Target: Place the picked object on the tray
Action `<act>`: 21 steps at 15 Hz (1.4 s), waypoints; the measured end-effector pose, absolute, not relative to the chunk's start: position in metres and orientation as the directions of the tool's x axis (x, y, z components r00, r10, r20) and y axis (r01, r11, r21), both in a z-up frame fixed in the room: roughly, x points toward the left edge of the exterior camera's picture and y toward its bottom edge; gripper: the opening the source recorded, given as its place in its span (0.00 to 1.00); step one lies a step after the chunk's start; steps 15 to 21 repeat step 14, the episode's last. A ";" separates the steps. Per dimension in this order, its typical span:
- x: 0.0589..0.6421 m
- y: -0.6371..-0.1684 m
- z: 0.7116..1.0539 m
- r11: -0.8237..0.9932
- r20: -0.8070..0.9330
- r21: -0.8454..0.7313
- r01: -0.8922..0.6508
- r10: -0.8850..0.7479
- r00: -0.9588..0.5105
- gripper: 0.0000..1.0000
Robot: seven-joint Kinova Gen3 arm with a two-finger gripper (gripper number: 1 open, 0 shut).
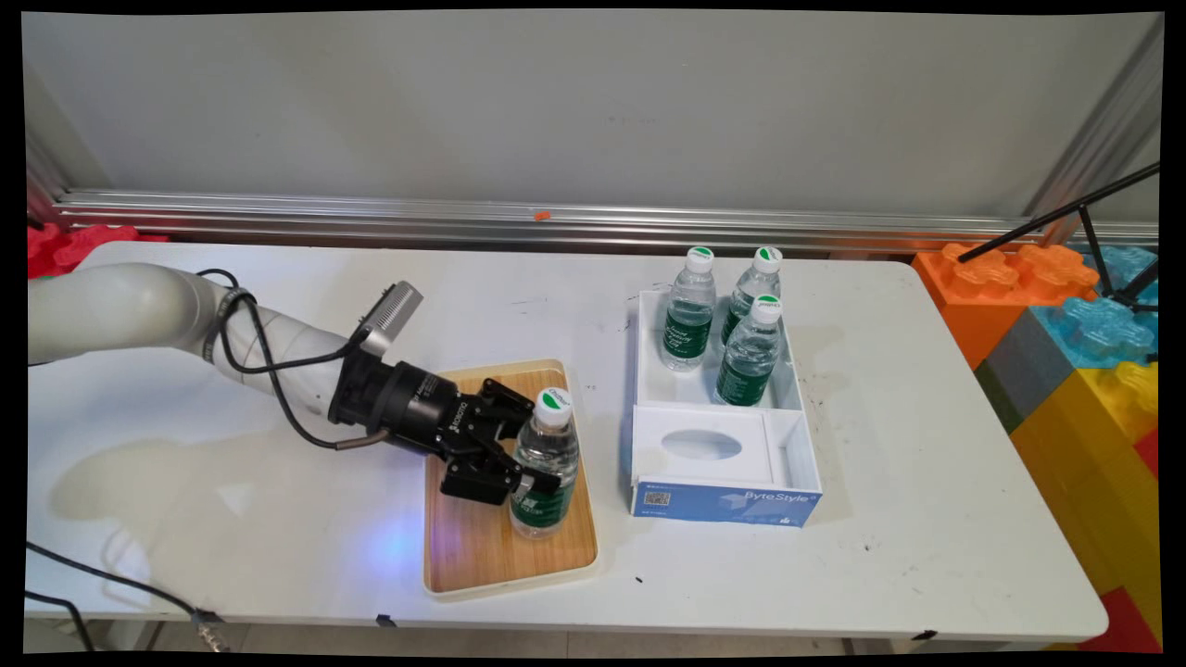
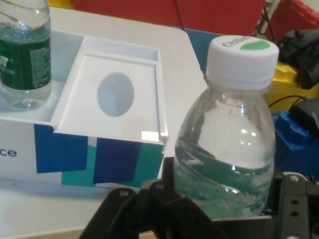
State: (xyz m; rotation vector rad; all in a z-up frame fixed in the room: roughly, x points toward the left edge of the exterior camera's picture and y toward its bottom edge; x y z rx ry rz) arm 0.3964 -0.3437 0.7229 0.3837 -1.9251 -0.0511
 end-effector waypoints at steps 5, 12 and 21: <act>0.393 -0.346 0.712 0.947 0.897 0.214 -0.241 -0.288 -0.335 0.00; 0.390 -0.350 0.702 0.948 0.901 0.206 -0.244 -0.281 -0.331 1.00; 0.390 -0.351 0.701 0.948 0.902 0.204 -0.245 -0.279 -0.329 1.00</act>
